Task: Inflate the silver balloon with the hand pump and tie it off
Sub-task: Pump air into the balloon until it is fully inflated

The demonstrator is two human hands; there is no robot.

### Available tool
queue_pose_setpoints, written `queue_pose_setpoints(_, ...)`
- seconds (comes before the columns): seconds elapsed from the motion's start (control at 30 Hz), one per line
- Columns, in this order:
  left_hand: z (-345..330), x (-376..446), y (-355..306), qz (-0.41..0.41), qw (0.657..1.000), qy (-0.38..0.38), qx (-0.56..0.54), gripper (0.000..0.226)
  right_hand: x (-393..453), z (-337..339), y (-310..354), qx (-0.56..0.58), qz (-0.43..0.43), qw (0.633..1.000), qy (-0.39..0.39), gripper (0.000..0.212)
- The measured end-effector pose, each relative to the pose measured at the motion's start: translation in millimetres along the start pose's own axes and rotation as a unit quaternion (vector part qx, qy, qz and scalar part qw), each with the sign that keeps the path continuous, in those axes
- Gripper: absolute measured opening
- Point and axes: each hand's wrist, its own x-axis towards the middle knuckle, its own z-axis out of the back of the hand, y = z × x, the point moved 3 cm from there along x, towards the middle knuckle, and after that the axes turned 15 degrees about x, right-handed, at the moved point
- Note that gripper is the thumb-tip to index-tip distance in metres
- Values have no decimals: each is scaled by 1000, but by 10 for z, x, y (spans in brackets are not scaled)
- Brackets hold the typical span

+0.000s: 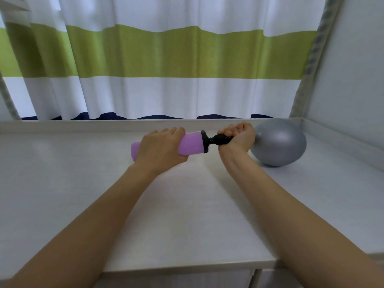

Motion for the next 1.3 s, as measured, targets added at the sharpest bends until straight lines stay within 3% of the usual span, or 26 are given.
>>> queue_pose_setpoints(0.3, -88, -110, 381, 19, 1000, -6, 8, 38, 120, 5, 231, 6, 20, 1000, -2, 33)
queue_pose_setpoints(0.53, -198, -236, 770, 69, 996, 56, -2, 37, 213, 63, 377, 28, 33, 999, -19, 33)
queue_pose_setpoints(0.73, -62, -67, 444, 14, 1000, 23, 14, 37, 169, 61, 287, 36, 29, 999, -23, 33)
queue_pose_setpoints(1.0, 7, -4, -8, 0, 1000, 6, 2, 37, 28, 30, 13, 9, -5, 1000, -3, 33)
queue_pose_setpoints(1.3, -60, -10, 91, 8, 1000, 7, -14, 38, 81, 4, 84, -8, -3, 1000, 9, 35)
